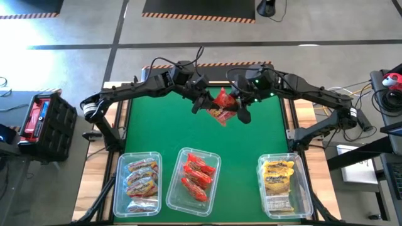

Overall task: Sort Maruchan noodles
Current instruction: Put the orange noodle pack into the middle transparent bin

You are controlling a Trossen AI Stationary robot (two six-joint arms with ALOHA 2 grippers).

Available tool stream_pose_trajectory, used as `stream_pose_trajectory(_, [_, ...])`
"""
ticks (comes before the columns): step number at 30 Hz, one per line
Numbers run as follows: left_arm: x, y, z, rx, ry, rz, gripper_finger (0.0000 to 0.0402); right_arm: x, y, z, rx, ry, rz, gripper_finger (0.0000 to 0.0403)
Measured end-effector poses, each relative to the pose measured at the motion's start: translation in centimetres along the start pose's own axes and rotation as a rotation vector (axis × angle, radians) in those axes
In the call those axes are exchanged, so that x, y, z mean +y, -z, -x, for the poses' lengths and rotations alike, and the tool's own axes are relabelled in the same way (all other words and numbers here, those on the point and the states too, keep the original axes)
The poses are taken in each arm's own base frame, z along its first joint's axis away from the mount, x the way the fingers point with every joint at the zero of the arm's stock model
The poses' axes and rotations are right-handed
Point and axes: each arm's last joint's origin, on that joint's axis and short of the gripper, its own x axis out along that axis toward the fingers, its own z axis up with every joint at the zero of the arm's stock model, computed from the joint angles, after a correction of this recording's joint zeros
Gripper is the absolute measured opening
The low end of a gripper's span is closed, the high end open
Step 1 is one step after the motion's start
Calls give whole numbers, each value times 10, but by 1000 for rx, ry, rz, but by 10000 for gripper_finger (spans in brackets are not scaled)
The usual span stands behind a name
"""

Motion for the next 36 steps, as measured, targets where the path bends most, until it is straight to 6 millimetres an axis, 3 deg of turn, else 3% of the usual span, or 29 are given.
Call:
stream_pose_trajectory(10, [-1,0,0,6,26,2,5,2,6,11,56,45,-27,202])
stream_pose_trajectory(18, [0,6,1,63,43,44,2,8,-5,53,135,206,-27,203])
stream_pose_trajectory(24, [-7,16,-2,171,140,107,1,10,-10,67,142,235,-54,203])
stream_pose_trajectory(30, [-31,46,-13,405,240,220,1,12,-1,68,237,223,-65,203])
stream_pose_trajectory(36, [-80,80,-35,609,265,229,1,14,10,70,355,205,-82,203])
